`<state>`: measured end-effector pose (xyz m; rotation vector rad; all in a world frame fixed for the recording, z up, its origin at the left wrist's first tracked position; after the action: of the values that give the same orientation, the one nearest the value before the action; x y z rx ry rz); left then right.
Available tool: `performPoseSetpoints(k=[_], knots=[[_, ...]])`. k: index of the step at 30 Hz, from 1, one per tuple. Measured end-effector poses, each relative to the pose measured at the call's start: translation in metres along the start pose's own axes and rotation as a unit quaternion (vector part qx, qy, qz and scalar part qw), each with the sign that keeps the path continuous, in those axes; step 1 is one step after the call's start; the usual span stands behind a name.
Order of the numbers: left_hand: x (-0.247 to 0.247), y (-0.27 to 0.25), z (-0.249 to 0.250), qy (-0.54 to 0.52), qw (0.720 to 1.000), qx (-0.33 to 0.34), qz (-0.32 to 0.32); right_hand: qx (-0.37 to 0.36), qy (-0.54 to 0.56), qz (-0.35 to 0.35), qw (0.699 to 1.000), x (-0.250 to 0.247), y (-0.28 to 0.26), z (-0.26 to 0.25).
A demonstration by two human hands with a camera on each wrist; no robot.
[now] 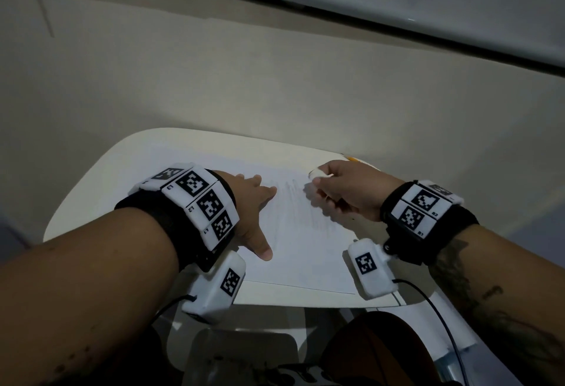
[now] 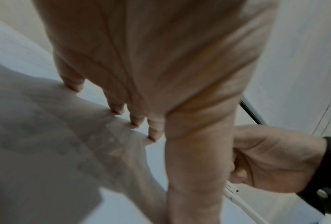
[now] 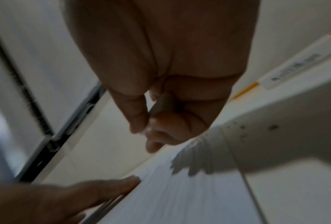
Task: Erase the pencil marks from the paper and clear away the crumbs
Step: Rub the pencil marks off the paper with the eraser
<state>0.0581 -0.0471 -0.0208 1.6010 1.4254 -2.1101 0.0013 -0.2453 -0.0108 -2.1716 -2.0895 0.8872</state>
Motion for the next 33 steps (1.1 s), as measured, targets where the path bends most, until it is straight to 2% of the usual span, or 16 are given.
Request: performPoseSetpoints(k=[1,2,4,7,11,16,21,23,26,27,33], knots=[[0.000,0.000,0.001,-0.002,1.000,0.000,0.007,-0.016,-0.107,-0.008,0.994,0.001,-0.004,-0.004],[0.001,0.000,0.001,-0.003,1.000,0.001,0.015,-0.032,-0.215,-0.019,0.976,0.002,-0.007,-0.007],[0.002,0.002,0.002,-0.001,0.999,0.003,0.032,-0.056,-0.373,-0.037,0.925,0.010,-0.009,-0.014],[0.004,0.006,0.002,0.006,0.999,0.003,0.043,-0.078,-0.453,-0.026,0.888,0.021,-0.005,-0.020],[0.004,0.007,0.004,0.014,0.999,-0.006,0.037,-0.105,-0.484,-0.018,0.868,0.027,0.000,-0.022],[0.003,0.007,0.005,0.021,0.999,-0.005,0.043,-0.078,-0.463,-0.093,0.878,0.025,-0.003,-0.022],[0.003,0.007,0.005,0.023,0.998,-0.001,0.052,-0.091,-0.508,-0.015,0.856,0.022,0.011,-0.027],[0.003,0.007,0.005,0.022,0.999,-0.005,0.048,-0.080,-0.493,-0.047,0.865,0.022,0.010,-0.028],[0.001,0.007,0.007,0.019,0.999,-0.017,0.040,-0.051,-0.473,-0.133,0.870,0.024,0.002,-0.029],[0.001,0.007,0.007,0.019,0.999,-0.018,0.042,-0.052,-0.474,-0.136,0.869,0.025,0.002,-0.029],[0.001,0.005,0.007,0.024,0.998,-0.007,0.052,-0.090,-0.509,-0.022,0.856,0.027,0.022,-0.035]])
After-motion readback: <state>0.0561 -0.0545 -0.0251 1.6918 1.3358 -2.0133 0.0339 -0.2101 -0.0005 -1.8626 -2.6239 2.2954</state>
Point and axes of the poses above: each hand's wrist, its own y-axis towards the middle knuckle, its own x-axis out of the palm, z = x × y, the point moved 1 cm from there along y, towards the middle knuckle, and after that the axes turned 5 degrees about -z, right-handed, at the moved point
